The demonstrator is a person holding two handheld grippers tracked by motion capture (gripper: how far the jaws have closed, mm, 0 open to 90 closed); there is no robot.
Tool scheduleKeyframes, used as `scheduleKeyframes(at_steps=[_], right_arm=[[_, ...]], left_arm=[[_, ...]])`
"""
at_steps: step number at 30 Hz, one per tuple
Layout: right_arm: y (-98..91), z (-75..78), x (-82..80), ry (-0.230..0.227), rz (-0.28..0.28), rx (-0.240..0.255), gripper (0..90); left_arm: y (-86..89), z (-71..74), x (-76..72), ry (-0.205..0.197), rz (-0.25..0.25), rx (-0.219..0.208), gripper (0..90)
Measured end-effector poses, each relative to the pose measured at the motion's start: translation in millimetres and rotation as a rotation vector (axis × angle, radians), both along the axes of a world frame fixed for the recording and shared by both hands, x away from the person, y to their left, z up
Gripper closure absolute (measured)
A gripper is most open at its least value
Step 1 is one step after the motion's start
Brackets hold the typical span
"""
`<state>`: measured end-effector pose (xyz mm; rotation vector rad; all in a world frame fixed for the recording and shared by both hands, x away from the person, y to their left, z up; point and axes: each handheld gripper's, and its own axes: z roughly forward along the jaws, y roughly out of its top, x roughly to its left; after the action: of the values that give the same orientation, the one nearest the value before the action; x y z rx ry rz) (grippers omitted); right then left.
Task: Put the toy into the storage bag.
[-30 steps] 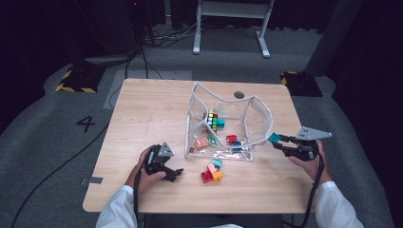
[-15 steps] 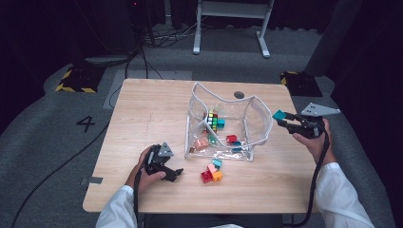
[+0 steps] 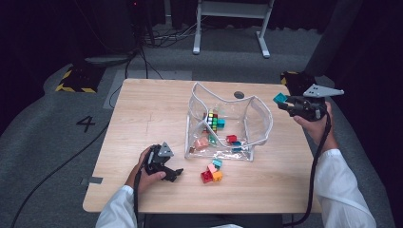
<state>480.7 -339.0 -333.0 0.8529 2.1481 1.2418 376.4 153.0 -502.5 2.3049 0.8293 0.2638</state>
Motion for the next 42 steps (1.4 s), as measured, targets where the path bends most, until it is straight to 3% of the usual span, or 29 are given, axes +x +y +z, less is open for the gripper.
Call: scheduleKeyframes(at_steps=[2, 9, 19, 32, 42], right_arm=[[2.4, 6.6, 0.1, -0.015, 0.005, -0.015, 59.2], [12.5, 24.9, -5.7, -0.036, 0.059, 0.013, 59.2], [45.2, 27.2, -18.7, -0.033, 0.19, 0.006, 59.2], [97.1, 16.6, -30.5, -0.03, 0.394, -0.121, 59.1], [131.1, 13.6, -22.2, 0.011, 0.431, -0.253, 59.2]], left_arm=[[0.0, 0.0, 0.0, 0.0, 0.0, 0.0, 4.1], [0.0, 0.0, 0.1, 0.0, -0.002, -0.001, 4.1], [0.0, 0.0, 0.0, 0.0, -0.001, 0.0, 4.1], [-0.1, -0.4, 1.0, -0.007, -0.01, -0.004, 4.1], [-0.1, -0.4, 0.7, -0.003, -0.01, -0.005, 4.1]])
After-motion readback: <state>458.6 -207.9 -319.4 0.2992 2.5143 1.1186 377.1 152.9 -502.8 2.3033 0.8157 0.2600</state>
